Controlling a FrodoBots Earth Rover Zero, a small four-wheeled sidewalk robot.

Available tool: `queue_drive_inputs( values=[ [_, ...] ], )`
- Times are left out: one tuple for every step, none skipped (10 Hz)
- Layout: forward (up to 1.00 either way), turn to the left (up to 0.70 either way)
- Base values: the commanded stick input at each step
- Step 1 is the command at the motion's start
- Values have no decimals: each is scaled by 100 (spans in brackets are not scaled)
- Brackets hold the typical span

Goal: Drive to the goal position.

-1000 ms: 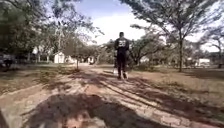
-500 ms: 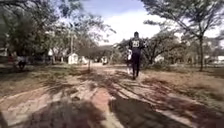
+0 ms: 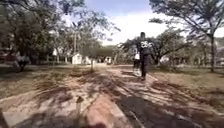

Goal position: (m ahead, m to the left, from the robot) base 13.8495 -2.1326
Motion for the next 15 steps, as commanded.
queue_drive_inputs(
  values=[
    [85,0],
    [85,0],
    [85,0],
    [85,-33],
    [85,-34],
    [85,0],
    [85,0],
    [85,0],
    [85,0],
    [85,0],
    [85,0],
    [85,0],
    [85,0],
    [85,0],
    [85,0]
  ],
)
